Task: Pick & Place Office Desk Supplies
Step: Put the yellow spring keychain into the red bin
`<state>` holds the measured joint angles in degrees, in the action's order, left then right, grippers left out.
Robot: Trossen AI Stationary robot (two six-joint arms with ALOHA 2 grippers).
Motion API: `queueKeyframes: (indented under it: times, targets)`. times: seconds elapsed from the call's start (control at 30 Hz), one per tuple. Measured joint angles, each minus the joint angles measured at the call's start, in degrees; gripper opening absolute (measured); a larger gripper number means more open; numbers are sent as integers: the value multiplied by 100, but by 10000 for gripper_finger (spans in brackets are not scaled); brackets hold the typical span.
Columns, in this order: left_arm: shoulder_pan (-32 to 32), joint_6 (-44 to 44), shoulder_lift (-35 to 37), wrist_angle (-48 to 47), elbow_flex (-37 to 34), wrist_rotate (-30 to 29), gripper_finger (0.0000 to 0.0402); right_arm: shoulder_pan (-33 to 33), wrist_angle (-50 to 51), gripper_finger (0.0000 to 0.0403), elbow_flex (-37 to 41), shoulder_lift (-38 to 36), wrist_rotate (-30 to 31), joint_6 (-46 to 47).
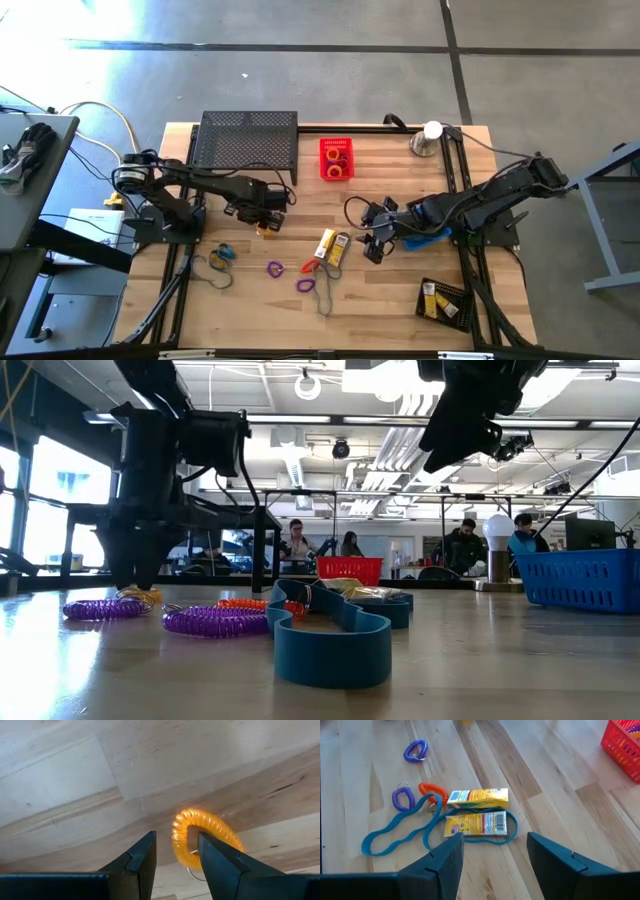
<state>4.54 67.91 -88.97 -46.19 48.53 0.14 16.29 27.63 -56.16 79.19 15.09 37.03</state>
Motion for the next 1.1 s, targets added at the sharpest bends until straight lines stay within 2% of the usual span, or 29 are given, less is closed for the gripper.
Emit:
queueKeyframes:
  times: [0.23, 0.43, 0.53, 0.77, 0.97, 1.1]
  targets:
    - [0, -4, -269, -1, 23, 59, 136, 4, -12, 206, 0, 1, -2, 1]
    - [-16, -399, -764, -67, 28, 305, 132, 2, -10, 206, 0, 1, -2, 10]
    - [-62, -392, -789, -38, 28, 264, 109, 4, -10, 206, 0, 1, -12, 18]
    - [-92, -522, -769, 0, 26, 255, 15, 4, -7, 206, 0, 1, -24, 16]
    - [-266, -636, -674, -6, 17, -8, 11, 4, -7, 206, 0, 1, -57, 21]
    - [-371, -557, -217, 34, 82, -150, 9, 4, -41, 206, 0, 1, -70, 129]
